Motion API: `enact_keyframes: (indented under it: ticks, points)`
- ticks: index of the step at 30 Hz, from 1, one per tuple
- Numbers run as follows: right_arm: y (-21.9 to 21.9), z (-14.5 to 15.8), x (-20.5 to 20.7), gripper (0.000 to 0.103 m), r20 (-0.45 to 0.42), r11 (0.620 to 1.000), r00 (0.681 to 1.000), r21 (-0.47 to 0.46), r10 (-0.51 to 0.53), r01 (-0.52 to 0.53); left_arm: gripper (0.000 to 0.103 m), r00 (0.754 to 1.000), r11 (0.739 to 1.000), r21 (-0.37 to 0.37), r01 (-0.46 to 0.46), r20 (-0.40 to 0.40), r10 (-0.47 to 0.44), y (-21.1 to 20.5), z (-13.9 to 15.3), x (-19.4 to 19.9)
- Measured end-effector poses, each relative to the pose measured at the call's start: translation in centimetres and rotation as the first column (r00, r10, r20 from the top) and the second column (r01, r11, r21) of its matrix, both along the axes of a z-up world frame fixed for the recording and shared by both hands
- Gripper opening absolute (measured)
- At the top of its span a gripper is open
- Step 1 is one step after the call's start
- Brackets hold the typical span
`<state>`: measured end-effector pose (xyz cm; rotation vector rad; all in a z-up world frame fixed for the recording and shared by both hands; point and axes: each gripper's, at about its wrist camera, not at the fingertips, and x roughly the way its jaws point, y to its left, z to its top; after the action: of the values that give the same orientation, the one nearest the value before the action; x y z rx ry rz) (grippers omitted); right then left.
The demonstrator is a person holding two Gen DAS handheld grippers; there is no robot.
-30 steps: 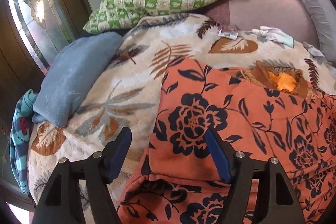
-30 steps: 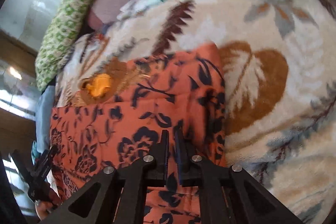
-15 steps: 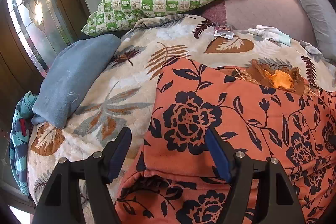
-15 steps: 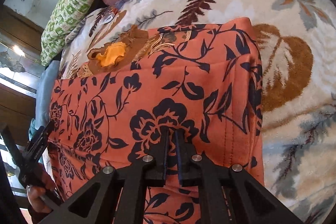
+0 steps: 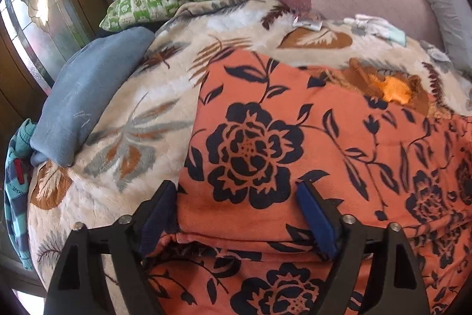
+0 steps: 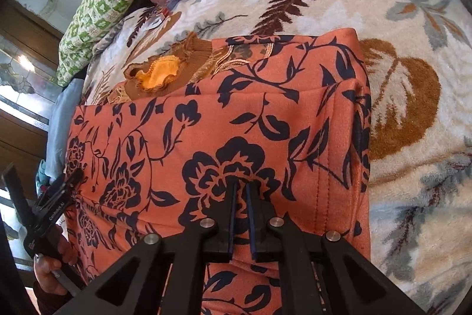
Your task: Fold small clothes
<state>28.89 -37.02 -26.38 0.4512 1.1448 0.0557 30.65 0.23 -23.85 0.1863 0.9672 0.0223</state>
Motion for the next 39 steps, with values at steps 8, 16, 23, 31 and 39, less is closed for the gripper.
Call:
enact_keyframes:
  ticks: [8,16,23,31,39]
  points:
    - [0.7,0.0,-0.2,0.010,0.029,0.999,1.000,-0.049,0.003,-0.002,0.103,0.988,0.976,-0.178,-0.128,-0.107,0.110,2.6,-2.1,1.4]
    - [0.3,0.4,-0.5,0.010,0.036,1.000,0.999,-0.028,0.008,-0.007,0.103,0.992,0.983,-0.160,-0.093,-0.096,0.078,2.1,-2.2,1.3]
    - [-1.1,3.5,-3.2,0.010,0.123,0.996,0.990,-0.046,-0.066,0.072,0.103,0.998,0.992,-0.118,-0.054,0.014,0.056,1.7,0.7,-0.1]
    - [-2.3,1.7,-5.4,0.010,0.050,0.989,0.988,-0.018,-0.143,0.144,0.103,0.997,0.997,-0.015,0.072,-0.015,-0.073,-0.3,-0.6,-0.8]
    - [-1.2,6.4,-13.4,0.010,0.245,0.989,0.958,0.020,-0.146,0.146,0.103,0.990,0.997,-0.012,0.071,0.120,-0.069,0.8,1.5,-4.7]
